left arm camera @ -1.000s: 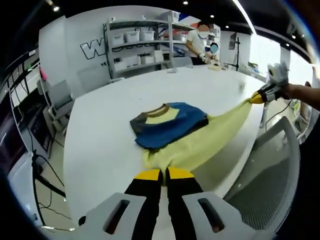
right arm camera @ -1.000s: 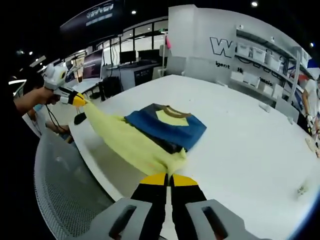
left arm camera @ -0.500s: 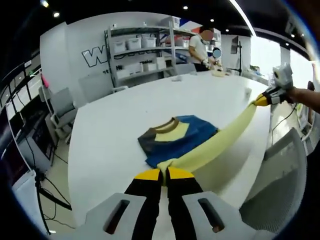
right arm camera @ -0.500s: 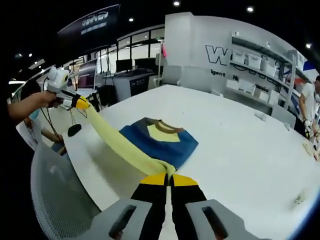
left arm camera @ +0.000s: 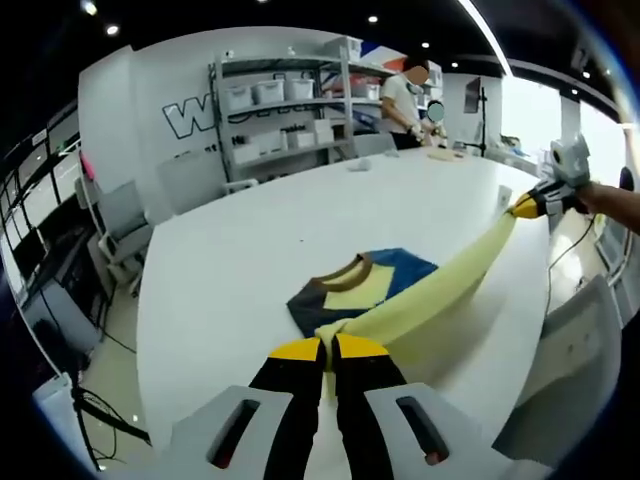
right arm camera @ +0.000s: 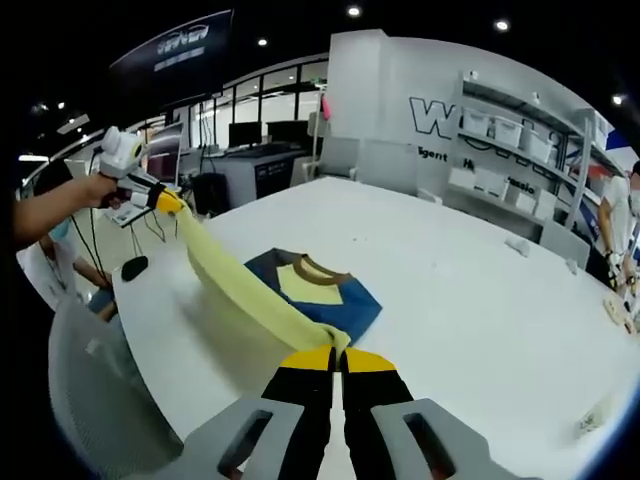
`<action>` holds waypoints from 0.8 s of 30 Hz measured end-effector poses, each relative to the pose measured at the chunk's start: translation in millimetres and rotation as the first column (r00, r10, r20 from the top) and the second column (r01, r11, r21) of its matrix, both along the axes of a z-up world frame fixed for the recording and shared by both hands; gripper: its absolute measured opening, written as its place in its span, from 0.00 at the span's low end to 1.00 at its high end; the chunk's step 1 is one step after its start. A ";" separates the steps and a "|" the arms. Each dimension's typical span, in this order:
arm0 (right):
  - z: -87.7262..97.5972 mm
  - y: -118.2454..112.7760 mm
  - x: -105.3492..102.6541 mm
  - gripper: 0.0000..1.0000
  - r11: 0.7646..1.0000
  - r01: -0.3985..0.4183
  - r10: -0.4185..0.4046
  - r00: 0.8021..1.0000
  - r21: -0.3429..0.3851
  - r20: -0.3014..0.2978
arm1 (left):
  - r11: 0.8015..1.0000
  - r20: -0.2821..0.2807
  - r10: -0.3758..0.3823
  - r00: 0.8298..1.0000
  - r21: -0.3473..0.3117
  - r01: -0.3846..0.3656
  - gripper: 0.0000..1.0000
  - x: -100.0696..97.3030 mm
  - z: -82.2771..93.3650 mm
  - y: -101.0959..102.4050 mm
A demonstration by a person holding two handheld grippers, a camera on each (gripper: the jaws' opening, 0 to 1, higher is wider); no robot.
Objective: Fold the garment on the visible template until the final outline fits inside the template.
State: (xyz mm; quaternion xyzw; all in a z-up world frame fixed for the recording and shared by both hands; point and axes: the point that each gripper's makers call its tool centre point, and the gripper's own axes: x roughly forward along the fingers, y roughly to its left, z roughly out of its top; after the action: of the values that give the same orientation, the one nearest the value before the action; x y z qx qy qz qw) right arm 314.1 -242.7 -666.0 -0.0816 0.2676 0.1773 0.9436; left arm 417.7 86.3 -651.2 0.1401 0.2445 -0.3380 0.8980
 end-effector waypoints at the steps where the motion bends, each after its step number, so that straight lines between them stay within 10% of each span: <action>1: 0.9 -0.6 2.5 0.00 1.000 0.001 -0.001 1.000 0.000 0.002 | 1.000 0.005 -0.002 1.000 0.000 0.002 0.09 4.7 2.3 -0.6; 24: 13.4 -14.6 57.7 0.00 0.999 0.031 -0.030 0.997 -0.011 0.066 | 1.000 0.001 -0.013 1.000 0.017 0.013 0.09 58.9 7.6 -12.5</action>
State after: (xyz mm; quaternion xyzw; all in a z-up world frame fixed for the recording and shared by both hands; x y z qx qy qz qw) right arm 371.8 -257.3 -652.5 -0.0892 0.2384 0.1583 0.9540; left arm 476.6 73.8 -643.5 0.1493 0.2459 -0.3418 0.8947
